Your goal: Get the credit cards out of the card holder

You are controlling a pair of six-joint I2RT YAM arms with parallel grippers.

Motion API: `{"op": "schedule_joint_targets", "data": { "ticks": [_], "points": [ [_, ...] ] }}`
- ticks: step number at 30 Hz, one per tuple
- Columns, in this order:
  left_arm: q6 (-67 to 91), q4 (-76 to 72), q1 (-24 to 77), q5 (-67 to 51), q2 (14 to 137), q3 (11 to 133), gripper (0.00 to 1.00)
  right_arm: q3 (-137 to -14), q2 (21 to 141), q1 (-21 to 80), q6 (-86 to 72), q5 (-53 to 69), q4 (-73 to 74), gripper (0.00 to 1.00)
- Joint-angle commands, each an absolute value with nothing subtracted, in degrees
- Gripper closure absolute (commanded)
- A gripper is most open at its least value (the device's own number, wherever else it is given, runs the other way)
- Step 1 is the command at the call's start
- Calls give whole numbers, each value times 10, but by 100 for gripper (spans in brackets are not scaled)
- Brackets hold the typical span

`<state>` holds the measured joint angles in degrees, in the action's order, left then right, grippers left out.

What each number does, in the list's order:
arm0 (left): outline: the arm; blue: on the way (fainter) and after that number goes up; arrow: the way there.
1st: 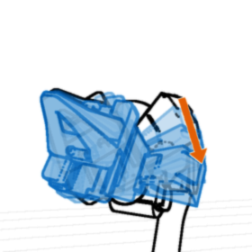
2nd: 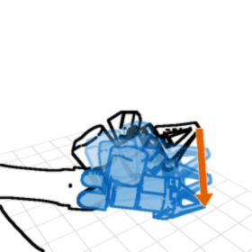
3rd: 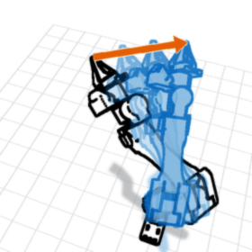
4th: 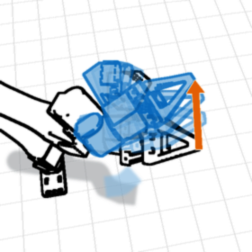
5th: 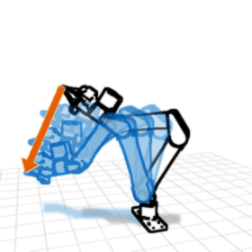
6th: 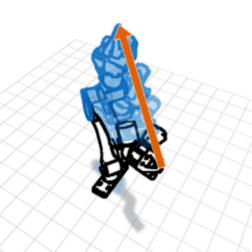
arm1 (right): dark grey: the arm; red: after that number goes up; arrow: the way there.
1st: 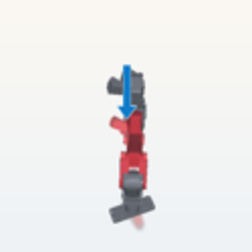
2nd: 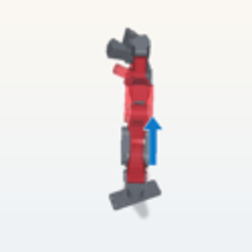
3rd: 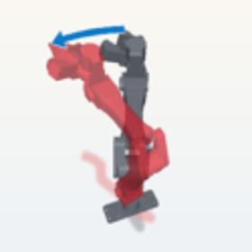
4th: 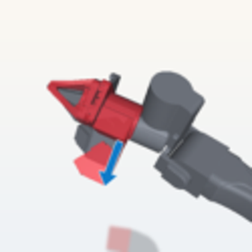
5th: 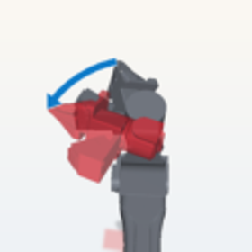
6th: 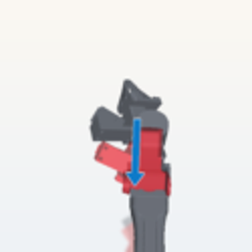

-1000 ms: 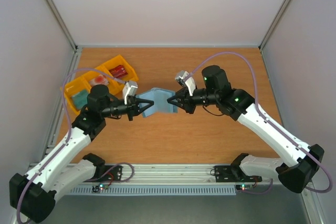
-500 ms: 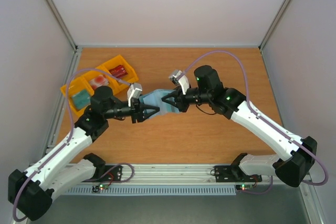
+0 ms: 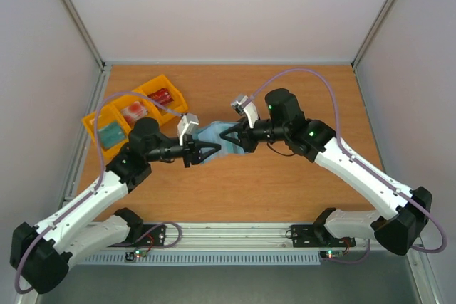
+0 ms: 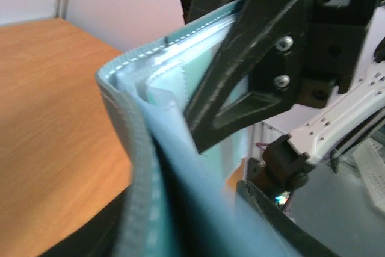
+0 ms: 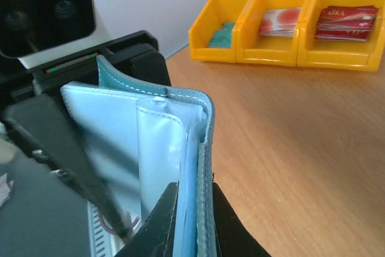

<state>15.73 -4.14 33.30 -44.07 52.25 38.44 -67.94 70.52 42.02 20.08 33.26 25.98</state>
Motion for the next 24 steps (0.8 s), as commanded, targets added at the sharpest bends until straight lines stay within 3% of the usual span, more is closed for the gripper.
{"op": "schedule_joint_targets", "data": {
  "ticks": [1,5,6,9,13,24],
  "points": [
    [125,-74,351,-407,533,388,70,-705,685,430,201,416,228,99],
    [99,-51,351,-384,523,384,98,-689,659,418,202,444,229,99],
    [100,-49,351,-381,522,383,100,-690,658,414,199,462,229,99],
    [101,-43,350,-387,516,384,100,-692,654,395,202,490,250,95],
    [108,-55,337,-416,506,381,100,-671,635,344,214,505,287,79],
    [160,-103,325,-477,513,378,100,-636,644,321,212,524,288,71]
  ]
}}
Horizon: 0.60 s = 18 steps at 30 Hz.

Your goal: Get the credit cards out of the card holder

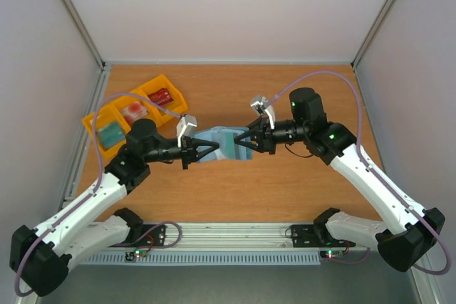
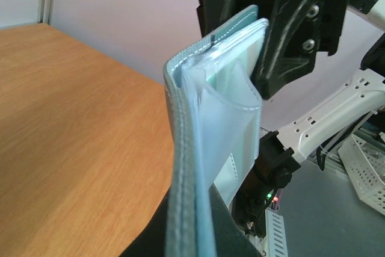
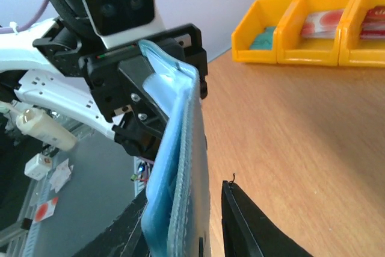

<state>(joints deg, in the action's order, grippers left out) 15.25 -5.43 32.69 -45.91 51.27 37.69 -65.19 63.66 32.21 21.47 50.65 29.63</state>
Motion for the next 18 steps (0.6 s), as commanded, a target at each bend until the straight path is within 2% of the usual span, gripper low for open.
{"op": "schedule_joint_targets", "data": {
  "ticks": [1,5,7,8,10,11,12,15,16,18],
  "points": [
    [160,-104,325,-479,513,378,100,-632,647,322,208,528,281,72],
    [169,-108,323,-476,511,378,100,-628,653,321,210,532,286,95],
    [170,-99,320,-462,508,375,100,-632,643,322,213,499,298,99],
    [168,-88,319,-439,506,374,90,-638,638,322,214,460,311,99],
    [161,-59,318,-374,501,373,51,-660,636,320,207,321,360,99],
    [153,-44,318,-340,500,373,42,-678,642,321,197,217,399,99],
    [133,-32,318,-312,499,374,39,-698,655,321,184,118,459,99],
    [88,-10,318,-265,495,373,38,-772,722,320,144,-188,606,99],
    [82,-8,318,-268,495,372,38,-790,750,321,136,-255,644,99],
    [79,-12,318,-298,493,372,41,-825,801,321,120,-317,705,99]
  ]
}}
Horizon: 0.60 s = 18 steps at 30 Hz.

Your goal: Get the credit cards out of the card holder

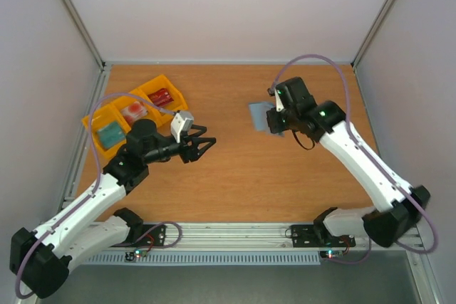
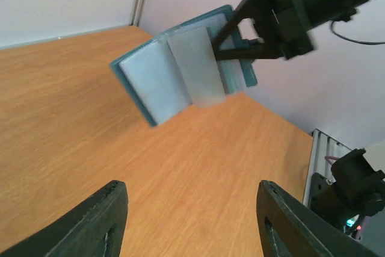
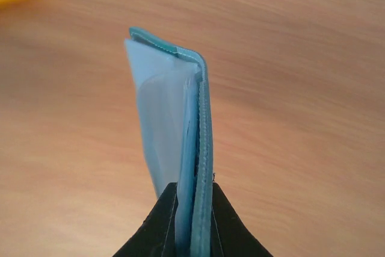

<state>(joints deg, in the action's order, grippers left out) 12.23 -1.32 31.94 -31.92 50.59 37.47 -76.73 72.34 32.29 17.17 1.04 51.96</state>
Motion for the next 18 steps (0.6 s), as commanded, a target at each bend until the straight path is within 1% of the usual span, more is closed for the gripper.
{"op": "schedule_joint_targets", "data": {
  "ticks": [1,4,7,9,10,13,18],
  "points": [
    [84,-20,318,-320,494,370,42,-840,821,324,113,-318,723,99],
    [99,-51,326,-395,497,368,46,-875,865,356,100,-305,738,99],
    [102,-65,349,-442,504,374,50,-919,908,403,89,-295,743,99],
    [96,-72,364,-470,511,376,51,-946,928,426,92,-258,736,99],
    [92,-76,370,-481,513,376,51,-955,933,432,99,-220,726,99],
    [82,-87,381,-470,515,370,52,-949,922,432,108,-70,666,99],
    [110,-79,381,-397,511,363,55,-927,895,432,132,68,601,99]
  ]
}}
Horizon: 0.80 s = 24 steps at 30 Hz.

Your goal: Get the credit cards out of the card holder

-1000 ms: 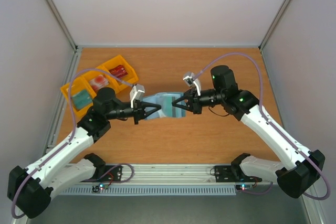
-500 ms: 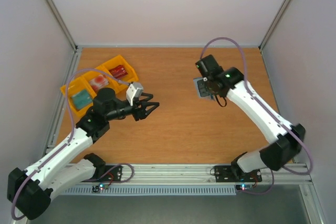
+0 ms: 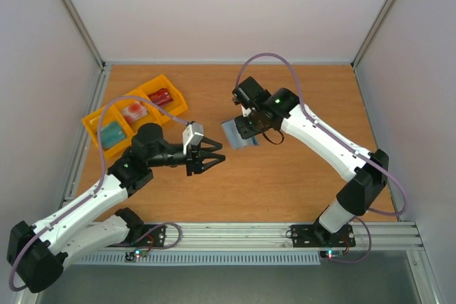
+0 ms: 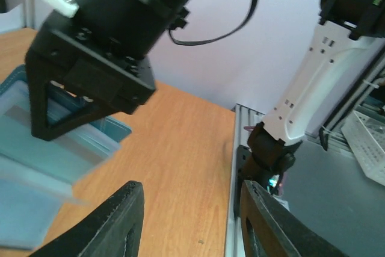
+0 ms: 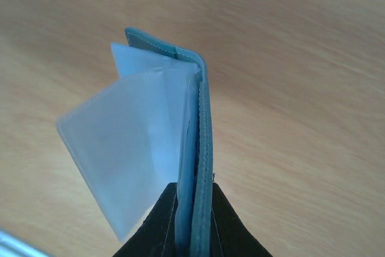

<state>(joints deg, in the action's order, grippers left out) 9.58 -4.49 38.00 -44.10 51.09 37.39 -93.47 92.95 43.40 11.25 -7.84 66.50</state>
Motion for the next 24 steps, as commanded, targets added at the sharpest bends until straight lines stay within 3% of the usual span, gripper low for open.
{"op": "schedule_joint_targets", "data": {
  "ticks": [1,6,12,18,24],
  "points": [
    [123,-78,381,-382,511,360,55,-915,888,432,135,97,584,99],
    [169,-100,382,-392,516,355,45,-929,895,433,116,88,581,99],
    [182,-91,382,-364,519,370,50,-902,884,437,109,177,515,99],
    [226,-75,382,-328,530,386,53,-906,888,438,96,80,531,99],
    [266,-103,383,-330,551,401,55,-887,885,451,77,148,462,99]
  ]
}}
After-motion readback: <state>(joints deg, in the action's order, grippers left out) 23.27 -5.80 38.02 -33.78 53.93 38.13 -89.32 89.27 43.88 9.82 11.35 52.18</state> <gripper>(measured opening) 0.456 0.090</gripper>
